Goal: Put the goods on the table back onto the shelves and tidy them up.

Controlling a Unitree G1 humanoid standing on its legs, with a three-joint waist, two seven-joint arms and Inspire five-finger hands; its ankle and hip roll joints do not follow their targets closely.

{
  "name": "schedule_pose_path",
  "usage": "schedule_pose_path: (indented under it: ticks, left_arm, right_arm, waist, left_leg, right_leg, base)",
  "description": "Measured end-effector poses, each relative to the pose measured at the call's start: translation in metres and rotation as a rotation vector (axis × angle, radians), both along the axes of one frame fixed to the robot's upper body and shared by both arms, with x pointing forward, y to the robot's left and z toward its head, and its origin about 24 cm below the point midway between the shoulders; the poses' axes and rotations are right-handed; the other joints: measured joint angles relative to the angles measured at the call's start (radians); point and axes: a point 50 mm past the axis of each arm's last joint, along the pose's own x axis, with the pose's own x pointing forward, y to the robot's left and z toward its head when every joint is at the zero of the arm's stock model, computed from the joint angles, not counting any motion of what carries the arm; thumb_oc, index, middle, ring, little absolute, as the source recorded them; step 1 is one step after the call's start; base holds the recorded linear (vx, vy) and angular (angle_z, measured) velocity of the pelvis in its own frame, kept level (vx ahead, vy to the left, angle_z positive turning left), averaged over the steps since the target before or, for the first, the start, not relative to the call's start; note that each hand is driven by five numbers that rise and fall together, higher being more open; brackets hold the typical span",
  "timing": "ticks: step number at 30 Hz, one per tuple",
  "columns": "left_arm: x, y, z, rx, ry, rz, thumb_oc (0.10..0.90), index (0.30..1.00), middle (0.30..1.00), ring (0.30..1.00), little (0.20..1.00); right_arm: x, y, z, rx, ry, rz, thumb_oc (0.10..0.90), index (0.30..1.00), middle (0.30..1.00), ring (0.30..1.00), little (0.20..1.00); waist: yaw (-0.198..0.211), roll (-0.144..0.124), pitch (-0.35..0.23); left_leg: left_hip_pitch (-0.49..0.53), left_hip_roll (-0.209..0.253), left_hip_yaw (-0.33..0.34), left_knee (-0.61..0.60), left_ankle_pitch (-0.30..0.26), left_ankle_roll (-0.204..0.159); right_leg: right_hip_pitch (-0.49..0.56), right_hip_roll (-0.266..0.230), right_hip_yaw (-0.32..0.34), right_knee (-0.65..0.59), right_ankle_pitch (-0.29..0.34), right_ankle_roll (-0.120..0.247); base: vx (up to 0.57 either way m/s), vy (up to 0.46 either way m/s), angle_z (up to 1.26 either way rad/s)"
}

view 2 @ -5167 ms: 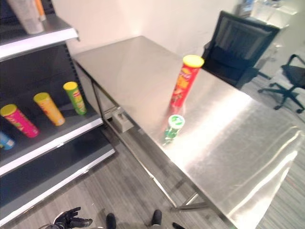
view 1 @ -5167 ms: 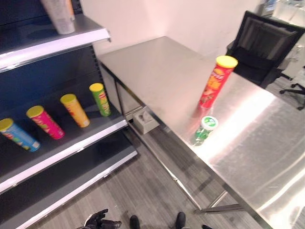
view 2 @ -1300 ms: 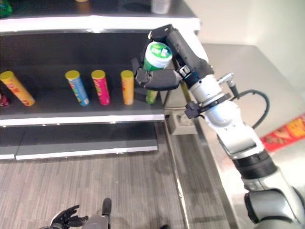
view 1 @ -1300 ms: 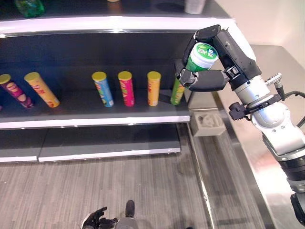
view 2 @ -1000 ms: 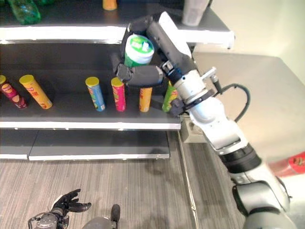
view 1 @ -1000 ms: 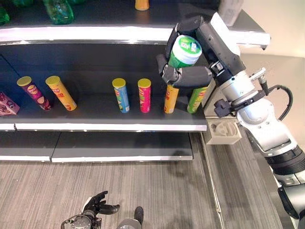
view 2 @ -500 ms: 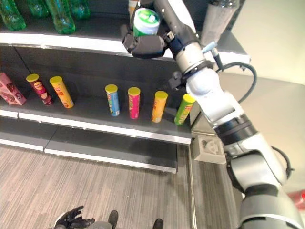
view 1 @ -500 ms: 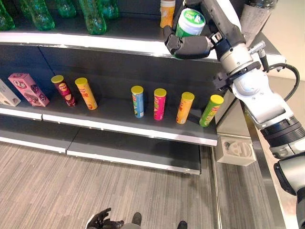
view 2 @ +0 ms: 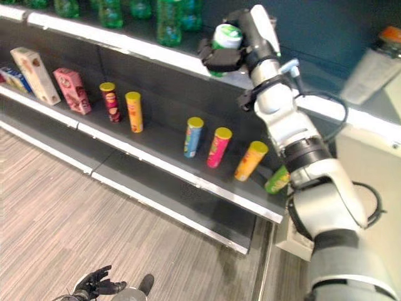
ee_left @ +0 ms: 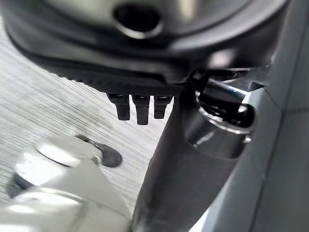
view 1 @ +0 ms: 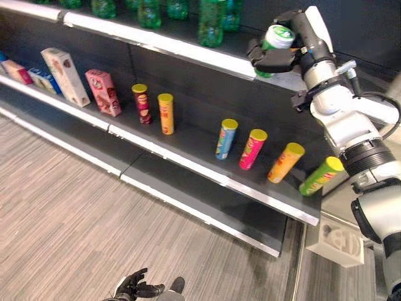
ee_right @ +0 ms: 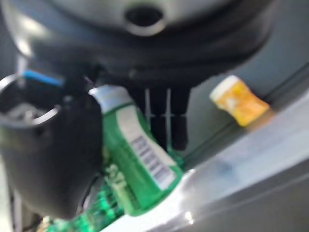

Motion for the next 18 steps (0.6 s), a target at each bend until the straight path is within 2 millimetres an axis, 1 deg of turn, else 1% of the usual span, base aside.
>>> schedule_pose_path:
  ticks: [2, 3, 4, 6, 7, 9, 12, 18]
  left_arm:
    - [-0.005, 0.001, -0.001, 0.003, 0.013, 0.005, 0.800, 0.900, 0.900, 0.900, 0.900]
    - [-0.005, 0.001, -0.001, 0.002, 0.011, 0.002, 0.800, 0.900, 0.900, 0.900, 0.900]
    - [-0.002, 0.001, 0.000, 0.002, 0.004, 0.001, 0.800, 0.900, 0.900, 0.900, 0.900]
    - [-0.005, 0.001, -0.001, 0.003, 0.011, 0.003, 0.800, 0.900, 0.900, 0.900, 0.900]
    - [-0.005, 0.002, -0.001, 0.004, 0.011, 0.003, 0.800, 0.900, 0.900, 0.900, 0.900]
    - [-0.002, 0.002, 0.000, 0.006, 0.005, 0.001, 0.800, 0.900, 0.900, 0.900, 0.900]
    - [-0.002, 0.003, 0.001, 0.010, 0.004, 0.002, 0.800, 0.900, 0.900, 0.900, 0.900]
    - [0.006, 0.002, 0.002, 0.013, -0.011, -0.013, 0.800, 0.900, 0.900, 0.900, 0.900]
  right_arm:
    - [0.001, -0.002, -0.002, 0.003, 0.010, -0.013, 0.400, 0.300, 0.300, 0.300, 0.300]
    - [0.004, -0.017, -0.003, 0.026, 0.018, -0.070, 0.400, 0.300, 0.300, 0.300, 0.300]
    - [0.005, -0.025, 0.002, 0.042, 0.018, -0.117, 0.400, 0.300, 0.300, 0.300, 0.300]
    - [0.005, -0.030, 0.010, 0.051, 0.011, -0.147, 0.400, 0.300, 0.300, 0.300, 0.300]
    - [0.005, -0.042, 0.010, 0.066, 0.030, -0.204, 0.400, 0.300, 0.300, 0.300, 0.300]
    - [0.005, -0.054, 0.006, 0.078, 0.052, -0.260, 0.400, 0.300, 0.300, 0.300, 0.300]
    - [0.004, -0.056, 0.007, 0.085, 0.040, -0.273, 0.400, 0.300, 0.300, 0.300, 0.300]
    - [0.004, -0.056, 0.008, 0.085, 0.037, -0.274, 0.400, 0.300, 0.300, 0.300, 0.300]
  waist:
    - [0.007, 0.001, 0.000]
    - [0.018, 0.002, 0.001]
    - [0.025, 0.002, 0.001]
    - [0.029, 0.002, 0.001]
    - [0.028, 0.002, 0.001]
    - [0.025, 0.001, 0.001]
    - [0.023, 0.001, 0.001]
    - [0.020, 0.001, 0.001]
  left_leg:
    - [-0.004, -0.005, -0.008, 0.000, 0.004, 0.001]
    - [-0.006, -0.009, -0.019, 0.000, 0.007, -0.003]
    - [-0.006, -0.010, -0.022, 0.000, 0.006, -0.003]
    - [-0.007, -0.013, -0.024, 0.000, 0.006, -0.003]
    - [-0.009, -0.017, -0.034, 0.000, 0.006, -0.003]
    - [-0.018, -0.019, -0.045, 0.000, 0.003, -0.008]
    - [-0.019, -0.019, -0.045, 0.000, 0.005, -0.006]
    - [-0.020, -0.020, -0.045, 0.000, 0.007, -0.003]
  right_leg:
    - [0.001, -0.003, -0.008, 0.000, -0.001, 0.002]
    - [0.007, -0.007, -0.028, 0.000, -0.005, 0.007]
    - [0.009, -0.008, -0.029, 0.000, -0.006, 0.008]
    - [0.010, -0.010, -0.033, 0.000, -0.007, 0.010]
    - [0.013, -0.012, -0.043, 0.000, -0.009, 0.012]
    - [0.010, -0.013, -0.054, 0.000, -0.010, 0.014]
    - [0.008, -0.013, -0.054, 0.000, -0.010, 0.014]
    - [0.007, -0.012, -0.055, 0.000, -0.011, 0.014]
  base:
    - [0.02, -0.030, 0.17]
    - [0.01, -0.014, 0.23]
    - [0.01, -0.013, 0.23]
    - [0.01, -0.020, 0.10]
    - [0.00, -0.019, 0.18]
    - [0.01, -0.013, 0.16]
    - [0.00, -0.003, 0.01]
    - [0.00, 0.000, 0.00]
